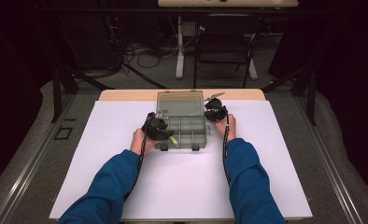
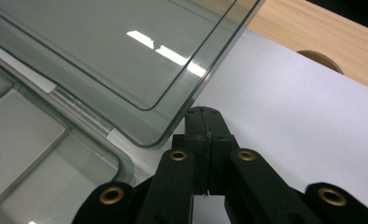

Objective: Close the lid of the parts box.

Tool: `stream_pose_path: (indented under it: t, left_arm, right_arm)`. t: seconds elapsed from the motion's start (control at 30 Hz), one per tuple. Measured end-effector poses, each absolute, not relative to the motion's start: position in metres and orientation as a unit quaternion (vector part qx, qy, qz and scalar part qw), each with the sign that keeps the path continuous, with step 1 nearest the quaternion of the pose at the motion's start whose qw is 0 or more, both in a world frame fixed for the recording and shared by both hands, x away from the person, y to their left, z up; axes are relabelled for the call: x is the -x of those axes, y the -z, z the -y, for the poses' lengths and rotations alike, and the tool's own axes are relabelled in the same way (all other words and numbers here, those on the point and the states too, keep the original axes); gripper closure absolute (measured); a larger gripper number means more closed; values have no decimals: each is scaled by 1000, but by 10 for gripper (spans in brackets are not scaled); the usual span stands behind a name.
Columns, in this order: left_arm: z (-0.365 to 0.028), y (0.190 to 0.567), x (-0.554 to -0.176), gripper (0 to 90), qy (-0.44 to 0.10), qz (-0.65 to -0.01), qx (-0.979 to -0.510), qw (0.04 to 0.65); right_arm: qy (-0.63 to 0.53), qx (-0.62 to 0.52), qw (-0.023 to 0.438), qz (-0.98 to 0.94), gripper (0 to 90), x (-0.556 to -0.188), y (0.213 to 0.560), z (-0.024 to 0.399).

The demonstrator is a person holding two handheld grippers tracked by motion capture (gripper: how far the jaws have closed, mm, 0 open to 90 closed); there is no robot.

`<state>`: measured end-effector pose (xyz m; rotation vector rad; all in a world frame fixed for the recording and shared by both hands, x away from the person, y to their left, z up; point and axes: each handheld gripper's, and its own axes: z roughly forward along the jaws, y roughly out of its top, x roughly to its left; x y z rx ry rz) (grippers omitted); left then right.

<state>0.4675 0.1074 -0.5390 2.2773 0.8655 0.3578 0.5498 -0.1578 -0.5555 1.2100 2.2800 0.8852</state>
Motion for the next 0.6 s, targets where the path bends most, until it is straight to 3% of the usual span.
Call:
stream_pose_path:
  t: [0.6]
  left_arm:
    - [-107,539,-467,553,-139,-331,-871,335]
  right_arm:
    - [-346,-448,217,-795,900,-552,552,158]
